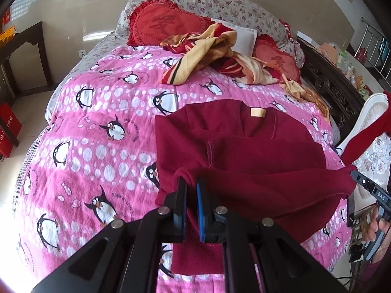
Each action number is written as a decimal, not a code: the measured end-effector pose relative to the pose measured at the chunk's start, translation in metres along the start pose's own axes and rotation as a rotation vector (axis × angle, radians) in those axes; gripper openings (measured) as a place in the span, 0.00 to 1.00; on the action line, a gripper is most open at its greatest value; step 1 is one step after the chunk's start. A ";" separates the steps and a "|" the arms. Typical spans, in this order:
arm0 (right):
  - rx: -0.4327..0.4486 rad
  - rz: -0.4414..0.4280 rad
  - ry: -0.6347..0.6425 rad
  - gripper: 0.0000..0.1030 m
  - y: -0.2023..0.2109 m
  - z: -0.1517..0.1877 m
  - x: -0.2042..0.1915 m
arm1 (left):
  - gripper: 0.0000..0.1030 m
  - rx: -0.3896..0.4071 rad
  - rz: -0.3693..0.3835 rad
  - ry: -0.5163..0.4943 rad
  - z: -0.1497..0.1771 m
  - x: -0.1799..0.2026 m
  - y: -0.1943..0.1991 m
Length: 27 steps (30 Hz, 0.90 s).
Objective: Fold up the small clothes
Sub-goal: 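Lift the hem and fold it over toward the collar, then open both grippers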
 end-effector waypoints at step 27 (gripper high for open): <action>-0.043 0.071 -0.089 0.00 -0.083 -0.063 0.035 | 0.07 -0.037 -0.069 0.049 -0.064 -0.012 -0.083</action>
Point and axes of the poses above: each gripper's, at about its wrist camera, not at the fingertips, and y roughly against the way its jaws point, x to its right, z to its underside, the point moved 9 cm from there along -y, roughly the way its jaws point, and after that the axes turned 6 degrees about -x, right-handed, at the moved point
